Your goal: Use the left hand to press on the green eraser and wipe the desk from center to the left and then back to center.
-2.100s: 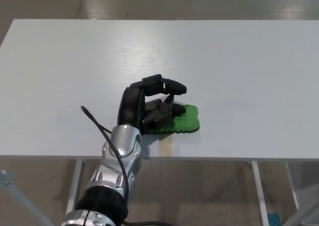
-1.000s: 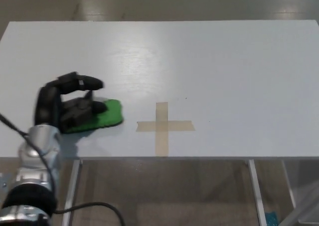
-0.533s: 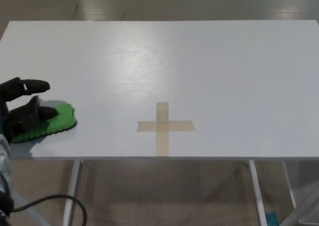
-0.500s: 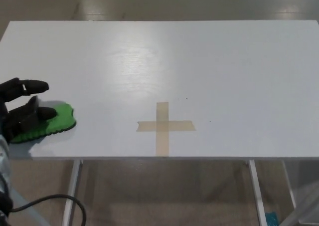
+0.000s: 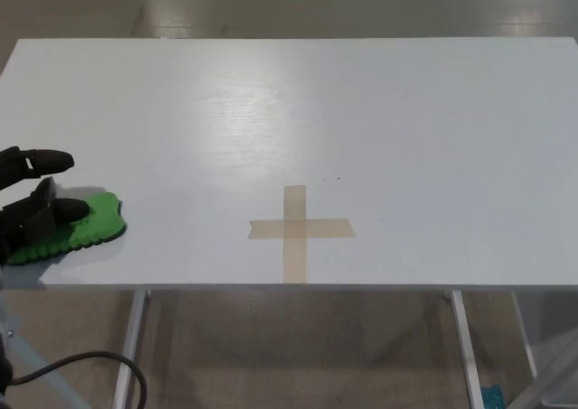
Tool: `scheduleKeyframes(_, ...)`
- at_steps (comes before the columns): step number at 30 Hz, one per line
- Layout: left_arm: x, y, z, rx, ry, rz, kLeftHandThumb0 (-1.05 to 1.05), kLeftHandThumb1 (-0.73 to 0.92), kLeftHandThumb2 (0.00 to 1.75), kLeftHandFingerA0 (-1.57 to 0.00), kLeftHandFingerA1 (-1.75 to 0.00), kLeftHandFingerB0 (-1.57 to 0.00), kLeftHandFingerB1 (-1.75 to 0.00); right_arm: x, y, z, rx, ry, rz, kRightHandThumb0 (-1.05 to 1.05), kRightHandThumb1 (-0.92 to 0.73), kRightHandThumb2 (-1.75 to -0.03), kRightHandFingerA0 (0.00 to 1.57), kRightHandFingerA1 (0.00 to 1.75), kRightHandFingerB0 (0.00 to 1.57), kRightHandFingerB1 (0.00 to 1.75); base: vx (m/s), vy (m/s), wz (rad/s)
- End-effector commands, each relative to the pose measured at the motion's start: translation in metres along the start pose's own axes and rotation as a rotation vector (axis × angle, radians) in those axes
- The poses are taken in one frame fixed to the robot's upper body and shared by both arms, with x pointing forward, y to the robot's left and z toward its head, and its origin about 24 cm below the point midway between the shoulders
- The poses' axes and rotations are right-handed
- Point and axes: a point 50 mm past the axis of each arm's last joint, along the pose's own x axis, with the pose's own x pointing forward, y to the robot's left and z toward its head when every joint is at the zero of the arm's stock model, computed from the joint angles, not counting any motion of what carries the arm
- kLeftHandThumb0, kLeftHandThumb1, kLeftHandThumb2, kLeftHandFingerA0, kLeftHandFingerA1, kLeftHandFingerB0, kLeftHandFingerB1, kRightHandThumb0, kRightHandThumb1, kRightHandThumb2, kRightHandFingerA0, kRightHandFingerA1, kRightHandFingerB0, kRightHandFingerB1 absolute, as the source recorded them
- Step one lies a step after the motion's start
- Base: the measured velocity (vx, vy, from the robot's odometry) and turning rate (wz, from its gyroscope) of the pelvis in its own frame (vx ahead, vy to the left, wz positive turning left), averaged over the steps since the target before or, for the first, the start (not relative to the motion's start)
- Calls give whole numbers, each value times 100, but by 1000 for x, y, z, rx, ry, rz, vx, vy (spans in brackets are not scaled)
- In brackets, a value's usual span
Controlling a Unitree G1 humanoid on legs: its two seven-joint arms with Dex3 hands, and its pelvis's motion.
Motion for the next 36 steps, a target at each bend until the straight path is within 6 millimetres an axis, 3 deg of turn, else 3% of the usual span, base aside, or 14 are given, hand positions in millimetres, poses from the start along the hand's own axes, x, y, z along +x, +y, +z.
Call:
scheduleKeyframes(1, -10, -29, -31, 68, 107, -71, -13, 75, 75, -108, -67, -99, -88, 0, 1, -1, 9, 17, 2, -44, -75, -63, 62, 53, 66, 42, 0, 0, 6)
scheduleKeyframes(3, -10, -38, -31, 84, 100, -89, -14, 74, 75, -108, -66, -100, -88, 0, 1, -1, 5, 15, 7, -44, -75, -63, 62, 52, 66, 42, 0, 0, 0)
scheduleKeyframes(5, -9, -62, -29, 96, 91, -139, -17, 75, 74, -108, -66, -101, -88, 0, 1, -1, -7, 13, 6, -44, -76, -63, 61, 52, 66, 42, 0, 0, 0)
scheduleKeyframes(8, -10, -79, -27, 91, 67, -188, -16, 75, 74, -109, -67, -101, -90, -1, 1, -1, -13, 8, 10, -43, -76, -63, 61, 52, 66, 42, 0, 0, 0)
scheduleKeyframes(13, -15, -130, -17, 33, 25, -321, -14, 75, 76, -109, -67, -99, -89, 0, 0, 2, -22, -6, 28, -43, -75, -63, 61, 51, 66, 42, 0, 0, 0)
scheduleKeyframes(16, -17, -151, -11, 20, 20, -363, -14, 76, 76, -109, -68, -98, -91, 2, 0, 4, -25, -11, 33, -42, -75, -63, 61, 51, 65, 42, 0, 0, 0)
scheduleKeyframes(19, -24, -179, -2, 26, -4, -429, -15, 78, 73, -108, -68, -97, -90, 3, 0, 6, -26, -14, 30, -42, -74, -63, 61, 51, 65, 41, 0, 0, 0)
scheduleKeyframes(23, -31, -199, 2, 18, -9, -480, -16, 79, 71, -108, -67, -97, -90, 4, 1, 7, -26, -20, 31, -42, -73, -63, 61, 51, 65, 41, 0, 0, 0)
scheduleKeyframes(25, -40, -221, 6, 26, -25, -532, -17, 80, 70, -108, -67, -97, -90, 3, 1, 8, -19, -26, 37, -42, -73, -63, 61, 51, 64, 42, 0, 0, 0)
scheduleKeyframes(30, -56, -246, 9, 16, -42, -602, -18, 80, 69, -109, -67, -97, -91, 3, 1, 8, -31, -30, 42, -41, -72, -62, 61, 51, 64, 42, 0, 0, 0)
scheduleKeyframes(36, -63, -257, 10, 2, -22, -631, -17, 79, 72, -107, -69, -97, -92, 4, 0, 9, -30, -22, 41, -41, -72, -62, 62, 50, 64, 42, 0, 0, 0)
